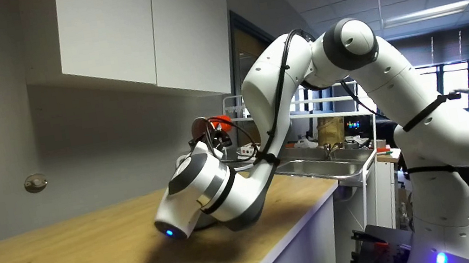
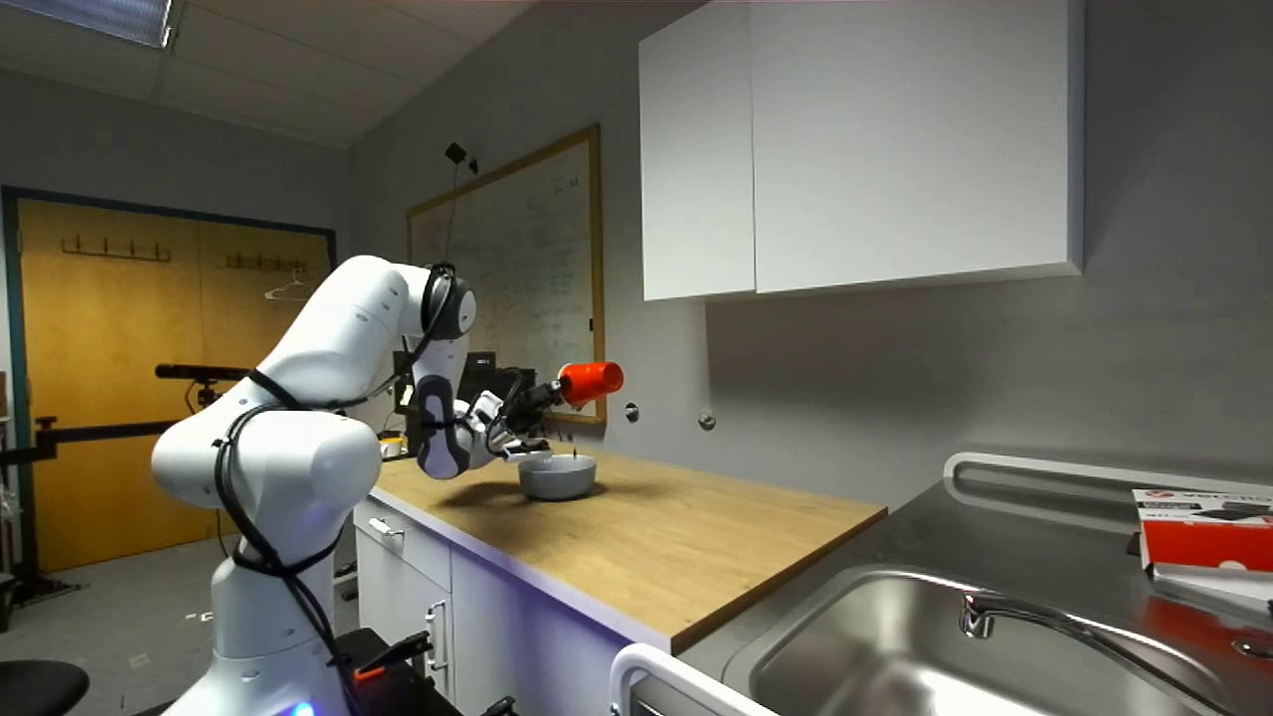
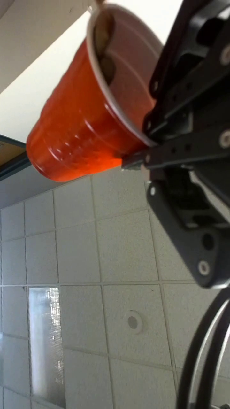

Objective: Pour the contents from the orange cup into the gray bowl

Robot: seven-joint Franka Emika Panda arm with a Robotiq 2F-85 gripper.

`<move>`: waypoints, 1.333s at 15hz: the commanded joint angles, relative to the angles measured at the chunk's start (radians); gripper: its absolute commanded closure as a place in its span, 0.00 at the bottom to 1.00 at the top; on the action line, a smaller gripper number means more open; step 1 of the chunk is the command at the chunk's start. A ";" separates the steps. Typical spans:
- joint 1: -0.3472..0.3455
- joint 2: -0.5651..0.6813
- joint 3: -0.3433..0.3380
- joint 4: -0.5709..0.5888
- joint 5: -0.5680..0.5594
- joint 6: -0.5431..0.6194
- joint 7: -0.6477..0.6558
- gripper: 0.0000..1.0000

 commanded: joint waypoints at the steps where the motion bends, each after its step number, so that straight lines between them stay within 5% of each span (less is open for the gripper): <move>1: 0.025 0.061 -0.011 0.057 -0.045 -0.049 -0.031 0.95; 20: 0.028 0.080 -0.038 0.087 -0.179 -0.101 -0.053 0.95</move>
